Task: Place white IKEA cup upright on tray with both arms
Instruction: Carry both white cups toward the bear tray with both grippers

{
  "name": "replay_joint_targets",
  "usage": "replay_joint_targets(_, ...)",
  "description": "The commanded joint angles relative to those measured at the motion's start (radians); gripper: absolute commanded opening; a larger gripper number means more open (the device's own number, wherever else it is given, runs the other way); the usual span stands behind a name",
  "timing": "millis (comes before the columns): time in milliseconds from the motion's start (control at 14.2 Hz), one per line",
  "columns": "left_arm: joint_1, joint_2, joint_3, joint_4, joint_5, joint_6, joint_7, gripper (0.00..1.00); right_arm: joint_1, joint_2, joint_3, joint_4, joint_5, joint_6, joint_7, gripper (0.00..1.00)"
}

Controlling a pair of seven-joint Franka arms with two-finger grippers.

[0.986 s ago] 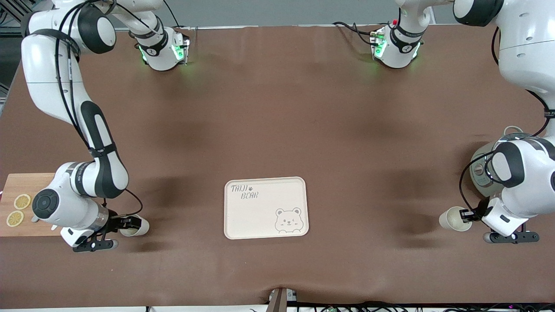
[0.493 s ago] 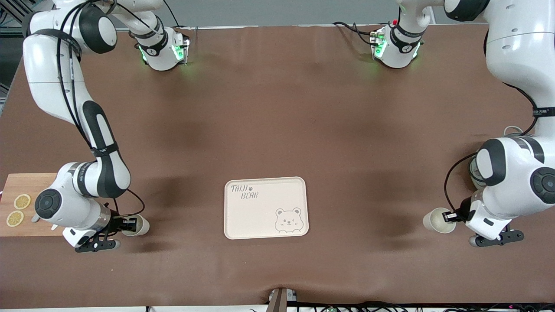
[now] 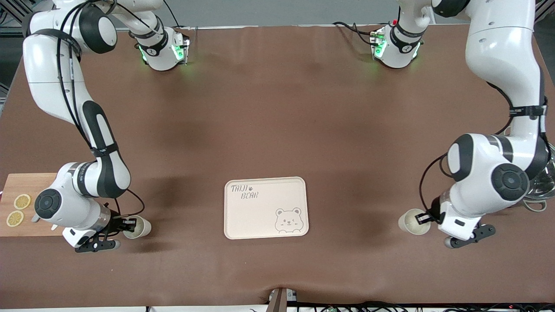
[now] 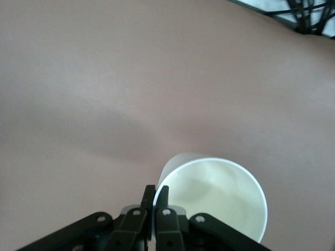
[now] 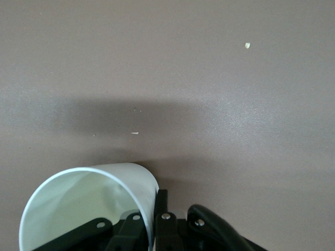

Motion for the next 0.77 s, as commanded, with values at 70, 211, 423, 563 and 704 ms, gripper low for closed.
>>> replay_joint_targets(70,-0.086,0.004,0.012,0.012,-0.009,-0.009,-0.167,0.0,0.002,0.005,0.004,0.031,0.001,-0.019,0.009,0.0)
replay_joint_targets(211,-0.129,0.008,0.012,0.018,-0.009,-0.004,-0.25,0.0,0.005,-0.007,0.007,0.039,0.002,-0.048,0.021,0.0)
replay_joint_targets(423,-0.179,0.021,0.01,0.024,-0.009,0.011,-0.356,0.0,0.018,-0.009,0.012,0.143,0.007,-0.2,0.069,0.0)
replay_joint_targets(563,-0.21,0.03,0.009,0.032,-0.009,0.03,-0.422,0.0,0.043,-0.009,0.015,0.183,0.007,-0.26,0.132,0.0)
replay_joint_targets(704,-0.245,0.044,0.01,0.032,-0.009,0.042,-0.488,0.0,0.077,-0.018,0.015,0.185,0.007,-0.276,0.219,0.0)
